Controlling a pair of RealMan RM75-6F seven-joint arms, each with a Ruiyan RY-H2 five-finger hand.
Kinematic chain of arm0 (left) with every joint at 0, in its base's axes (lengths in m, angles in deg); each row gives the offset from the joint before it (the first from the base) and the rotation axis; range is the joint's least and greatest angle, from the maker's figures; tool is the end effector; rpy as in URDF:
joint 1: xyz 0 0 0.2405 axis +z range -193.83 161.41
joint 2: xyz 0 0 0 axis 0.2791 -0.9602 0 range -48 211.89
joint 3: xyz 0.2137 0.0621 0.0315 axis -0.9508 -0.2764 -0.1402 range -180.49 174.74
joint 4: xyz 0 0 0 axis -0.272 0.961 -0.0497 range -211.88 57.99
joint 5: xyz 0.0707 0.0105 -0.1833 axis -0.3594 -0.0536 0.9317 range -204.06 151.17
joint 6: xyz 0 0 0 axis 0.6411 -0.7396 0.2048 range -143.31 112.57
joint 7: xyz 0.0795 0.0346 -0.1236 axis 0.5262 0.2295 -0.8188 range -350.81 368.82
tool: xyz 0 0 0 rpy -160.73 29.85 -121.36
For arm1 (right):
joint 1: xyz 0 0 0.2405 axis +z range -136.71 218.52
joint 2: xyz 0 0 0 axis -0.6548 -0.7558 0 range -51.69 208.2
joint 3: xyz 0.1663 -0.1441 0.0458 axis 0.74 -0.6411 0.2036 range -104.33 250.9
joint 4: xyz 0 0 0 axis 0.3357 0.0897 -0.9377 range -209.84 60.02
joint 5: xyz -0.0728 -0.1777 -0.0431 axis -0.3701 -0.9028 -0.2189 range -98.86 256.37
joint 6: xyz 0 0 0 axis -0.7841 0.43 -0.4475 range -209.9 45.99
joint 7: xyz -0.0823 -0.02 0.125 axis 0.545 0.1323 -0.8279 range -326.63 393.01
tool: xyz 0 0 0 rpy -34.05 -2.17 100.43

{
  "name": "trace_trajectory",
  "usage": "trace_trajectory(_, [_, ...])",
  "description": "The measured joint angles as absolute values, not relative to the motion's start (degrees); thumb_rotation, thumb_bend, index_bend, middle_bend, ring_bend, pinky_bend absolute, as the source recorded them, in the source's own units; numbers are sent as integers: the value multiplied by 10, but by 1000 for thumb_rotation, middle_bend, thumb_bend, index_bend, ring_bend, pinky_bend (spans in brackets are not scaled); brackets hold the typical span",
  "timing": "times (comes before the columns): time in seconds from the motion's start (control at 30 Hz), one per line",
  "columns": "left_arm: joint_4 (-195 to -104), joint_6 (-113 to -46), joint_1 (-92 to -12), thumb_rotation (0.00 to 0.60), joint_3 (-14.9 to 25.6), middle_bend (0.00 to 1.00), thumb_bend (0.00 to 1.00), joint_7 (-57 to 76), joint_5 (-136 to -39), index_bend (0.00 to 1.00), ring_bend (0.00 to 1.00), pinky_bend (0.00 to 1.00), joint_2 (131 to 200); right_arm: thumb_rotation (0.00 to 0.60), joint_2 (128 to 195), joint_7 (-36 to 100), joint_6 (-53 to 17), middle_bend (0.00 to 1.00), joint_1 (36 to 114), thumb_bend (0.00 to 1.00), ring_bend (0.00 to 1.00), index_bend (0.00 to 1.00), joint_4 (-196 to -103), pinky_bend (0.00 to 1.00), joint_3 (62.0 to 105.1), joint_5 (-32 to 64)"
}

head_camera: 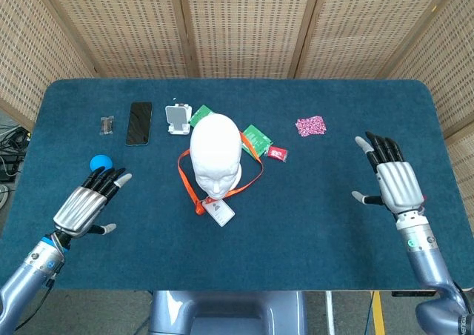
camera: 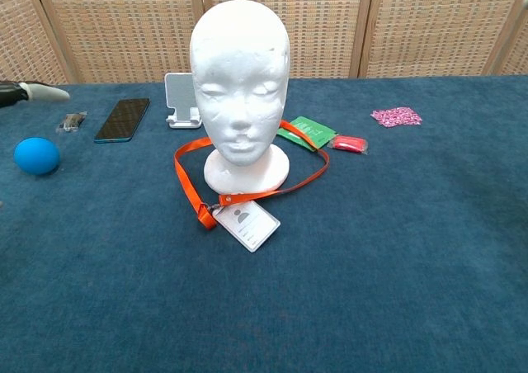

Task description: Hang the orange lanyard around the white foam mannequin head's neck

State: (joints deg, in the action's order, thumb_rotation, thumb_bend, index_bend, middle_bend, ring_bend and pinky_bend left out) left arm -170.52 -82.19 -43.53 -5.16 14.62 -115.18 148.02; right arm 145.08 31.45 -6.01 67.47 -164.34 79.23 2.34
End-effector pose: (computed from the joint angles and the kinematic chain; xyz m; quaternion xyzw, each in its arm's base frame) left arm -0.2073 0.2516 0.0877 -0.7703 -0.3228 -0.3487 0.4253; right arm -0.2173 -0.2939 0.1437 0.6274 -0.3552 0.4506 0.5265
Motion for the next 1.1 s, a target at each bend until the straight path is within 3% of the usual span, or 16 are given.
trace_trajectory(0.17, [-1718, -776, -460, 600, -44, 0, 90, 152, -1145, 0, 0, 0, 1500, 600, 1456, 308, -5, 0, 628, 174, 0, 15, -1603, 0, 757, -37])
trace_trajectory(0.27, [-1726, -746, -475, 600, -34, 0, 271, 157, -1126, 0, 0, 0, 1512, 600, 1460, 305, 22, 0, 604, 175, 0, 15, -1581, 0, 742, -63])
trace_trajectory(0.37, [-1732, -714, -492, 600, -25, 0, 601, 157, -1104, 13, 0, 0, 1523, 600, 1467, 300, 48, 0, 583, 175, 0, 15, -1562, 0, 732, -84])
trace_trajectory(0.5, [-1741, -677, -514, 600, -15, 0, 878, 156, -1079, 51, 0, 0, 1539, 600, 1480, 296, 76, 0, 556, 175, 0, 15, -1542, 0, 720, -107])
trace_trajectory(0.7, [-1749, -656, -527, 600, -12, 0, 925, 180, -1052, 79, 0, 0, 1553, 600, 1496, 290, 90, 0, 529, 175, 0, 14, -1534, 0, 712, -117])
trace_trajectory(0.73, [-1750, -654, -528, 600, -12, 42, 919, 186, -1047, 87, 11, 0, 1554, 600, 1497, 289, 91, 0, 526, 175, 0, 15, -1535, 0, 712, -117])
trace_trajectory(0.8, [-1751, -653, -531, 600, -10, 270, 910, 204, -1036, 120, 166, 124, 1559, 600, 1499, 287, 92, 0, 522, 175, 0, 14, -1538, 0, 713, -117])
trace_trajectory(0.87, [-1751, -655, -532, 600, -7, 616, 907, 218, -1028, 177, 496, 513, 1565, 600, 1499, 289, 93, 0, 520, 175, 0, 15, -1540, 0, 714, -118])
trace_trajectory(0.9, [-1749, -660, -533, 600, -5, 715, 910, 228, -1027, 201, 611, 679, 1572, 600, 1498, 293, 93, 0, 519, 175, 0, 15, -1540, 0, 715, -119])
trace_trajectory(0.97, [-1743, -667, -535, 600, -3, 810, 920, 242, -1028, 222, 716, 833, 1586, 600, 1494, 301, 92, 0, 518, 175, 0, 14, -1544, 0, 717, -118])
trace_trajectory(1.1, [-1735, -661, -548, 600, 3, 908, 990, 255, -1017, 223, 816, 945, 1611, 600, 1489, 310, 86, 0, 514, 175, 0, 15, -1554, 0, 722, -118])
